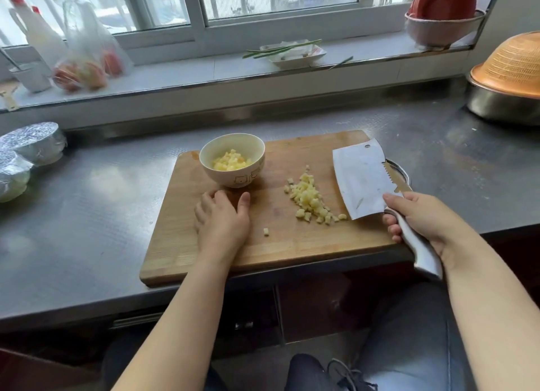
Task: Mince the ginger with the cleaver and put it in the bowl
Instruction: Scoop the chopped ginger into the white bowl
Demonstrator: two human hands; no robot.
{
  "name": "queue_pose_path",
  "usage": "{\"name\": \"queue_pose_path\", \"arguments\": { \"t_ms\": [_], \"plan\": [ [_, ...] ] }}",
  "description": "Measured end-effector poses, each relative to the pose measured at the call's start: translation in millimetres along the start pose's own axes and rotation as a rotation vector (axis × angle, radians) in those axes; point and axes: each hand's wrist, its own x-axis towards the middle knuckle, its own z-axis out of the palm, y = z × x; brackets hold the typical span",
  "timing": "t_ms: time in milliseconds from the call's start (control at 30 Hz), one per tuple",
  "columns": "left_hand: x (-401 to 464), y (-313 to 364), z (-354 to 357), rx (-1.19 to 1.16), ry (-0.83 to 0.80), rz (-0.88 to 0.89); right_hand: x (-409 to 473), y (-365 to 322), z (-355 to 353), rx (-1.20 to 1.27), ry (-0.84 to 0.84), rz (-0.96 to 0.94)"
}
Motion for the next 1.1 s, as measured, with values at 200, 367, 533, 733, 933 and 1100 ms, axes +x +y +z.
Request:
{"name": "queue_pose_path", "arguments": {
  "t_ms": [200,367,533,733,933,1100],
  "plan": [
    [-4.9,28.3,12.9,-0.073,-0.129,0.080,1.6,1.5,-6.5,-0.056,-0.008,0.011],
    [-7.4,65.2,28.4,-0.126,-0.229,0.250,0.4,1.8,-11.7,-0.106,-0.027,0.023],
    [-0.1,106.6,49.1,-0.237,-0.344,0.352,-0.6,3.7,-11.5,-0.134,-0.043,0.025],
    [22.9,116.7,54.5,-0.162,-0.272,0.366,-1.9,3.4,-12.1,-0.128,-0.056,0.032],
    [8.7,66.1,23.4,0.123,-0.231,0.326,-0.3,2.0,-12.0,-0.141,-0.058,0.037],
    [0.5,29.2,10.6,0.201,-0.212,0.327,1.8,0.9,-10.9,-0.133,-0.060,0.050]
  ]
}}
